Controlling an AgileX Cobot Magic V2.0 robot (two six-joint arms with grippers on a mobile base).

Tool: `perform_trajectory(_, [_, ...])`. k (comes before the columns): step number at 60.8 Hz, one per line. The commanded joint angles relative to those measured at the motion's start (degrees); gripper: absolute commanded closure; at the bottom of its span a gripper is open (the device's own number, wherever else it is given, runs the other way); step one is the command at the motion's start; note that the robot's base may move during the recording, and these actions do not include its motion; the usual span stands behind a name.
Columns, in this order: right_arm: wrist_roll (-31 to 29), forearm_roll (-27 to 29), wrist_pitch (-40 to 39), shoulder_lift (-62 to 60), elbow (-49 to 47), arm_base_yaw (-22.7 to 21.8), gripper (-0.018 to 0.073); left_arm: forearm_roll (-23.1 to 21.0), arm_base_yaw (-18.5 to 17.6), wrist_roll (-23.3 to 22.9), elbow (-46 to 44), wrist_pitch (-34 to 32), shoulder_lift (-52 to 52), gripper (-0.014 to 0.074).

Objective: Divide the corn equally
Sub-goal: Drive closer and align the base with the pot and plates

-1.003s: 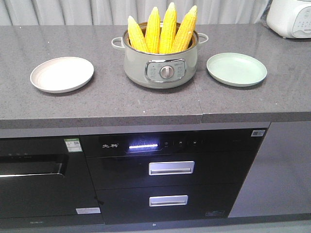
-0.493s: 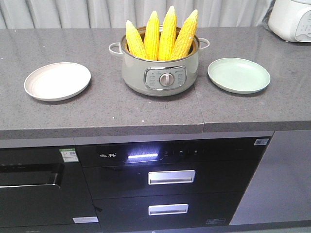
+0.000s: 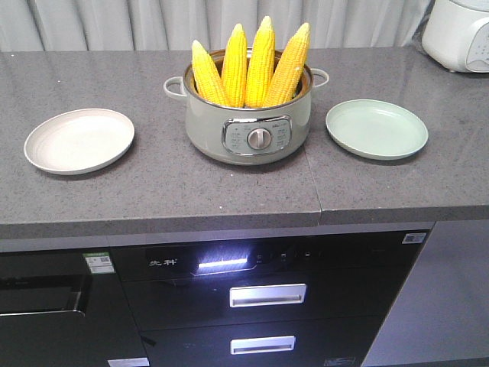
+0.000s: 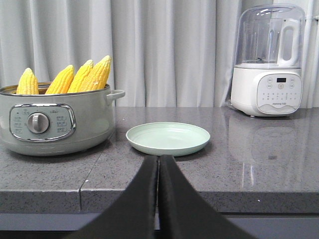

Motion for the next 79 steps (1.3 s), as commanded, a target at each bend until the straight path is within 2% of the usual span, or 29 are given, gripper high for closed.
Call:
perform_trajectory(1, [-0.11, -0.63, -4.20, -0.45, 1.03, -0.15, 0.0564, -0.46, 0.04, -0.22, -1.29, -4.01, -0.82, 0.0603])
perform_trajectory(79, [-0.11, -0.63, -4.20, -0.45, 1.03, -0.15, 0.0564, -0.46, 0.04, -0.22, -1.29, -4.01, -0.82, 0.0603])
